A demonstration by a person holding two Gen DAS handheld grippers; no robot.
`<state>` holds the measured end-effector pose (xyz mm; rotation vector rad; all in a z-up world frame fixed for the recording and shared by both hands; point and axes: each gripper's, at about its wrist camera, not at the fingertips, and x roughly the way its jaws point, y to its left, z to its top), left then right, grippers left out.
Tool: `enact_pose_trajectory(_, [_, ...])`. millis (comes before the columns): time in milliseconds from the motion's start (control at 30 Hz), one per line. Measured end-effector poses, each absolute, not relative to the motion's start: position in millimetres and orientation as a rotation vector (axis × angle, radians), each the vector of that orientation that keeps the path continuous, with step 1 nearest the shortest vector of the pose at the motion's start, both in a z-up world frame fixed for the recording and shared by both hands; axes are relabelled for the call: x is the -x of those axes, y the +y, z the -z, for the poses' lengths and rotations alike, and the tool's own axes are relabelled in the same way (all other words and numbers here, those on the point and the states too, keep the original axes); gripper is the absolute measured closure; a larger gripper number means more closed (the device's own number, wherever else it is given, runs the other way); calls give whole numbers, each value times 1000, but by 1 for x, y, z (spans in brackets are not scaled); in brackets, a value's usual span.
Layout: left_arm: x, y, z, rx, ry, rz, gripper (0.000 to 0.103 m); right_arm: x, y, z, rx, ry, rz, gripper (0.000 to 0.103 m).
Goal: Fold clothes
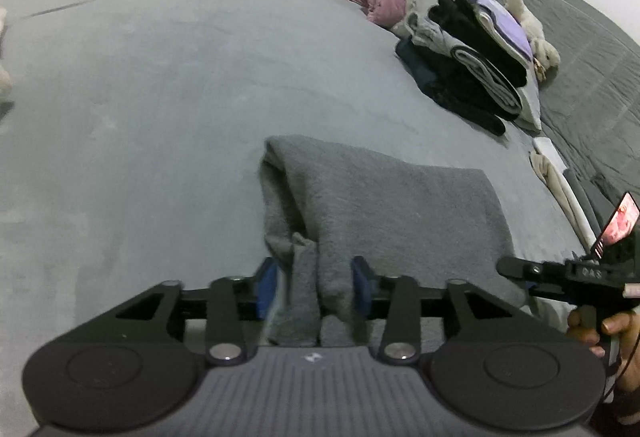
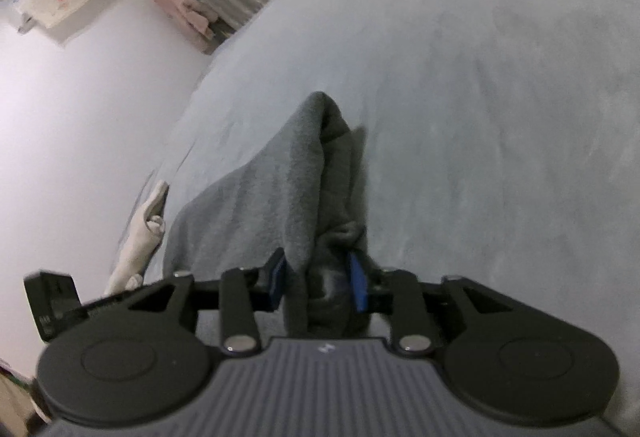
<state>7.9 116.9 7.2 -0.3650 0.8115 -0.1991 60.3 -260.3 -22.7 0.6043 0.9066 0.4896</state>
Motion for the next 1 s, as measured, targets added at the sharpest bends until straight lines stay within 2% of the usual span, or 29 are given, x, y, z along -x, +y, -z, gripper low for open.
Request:
enact_pose_trajectory(33, [-5,120,-12,366,787,184,53,-57,-260,17,-572,889,-480,45])
enact_pose_trajectory(67, [-3,120,-16,354,755,162,55,-55,-259,12,-540,872,-469,44])
enact_pose_trajectory(233, [2,99,-39,205,551,104,57,-39,-222,-34,-220,592,-406,46])
enact_pose_trajectory(333, [-2,78,-41,133,473,173,57,-42,-183,-41,-113,497,-400,52])
enact_pose_trajectory(467, [-19,64,-25,57,511,209,61,-53,-158,-31,-35,489,-392,55])
enact_pose_trajectory(567, [-40,65,3,-9,616,144,67,-73,-145,-12,-3,536,-334,58])
enact_pose_trajectory(667, [-54,82,18,110,686,123,63,-83,-145,1,-5,585,-312,60])
enact_pose_trajectory(800, [-44,77,9,79,648,101,63,-82,-140,5,44,571,-303,59])
enact_pose_trajectory(933, [-12,64,-6,-9,521,91,64,-62,-144,-5,-2,529,-307,51])
enact_pose_trajectory(1000, [3,59,-11,-35,473,130,60,-48,-147,-12,-15,496,-323,47])
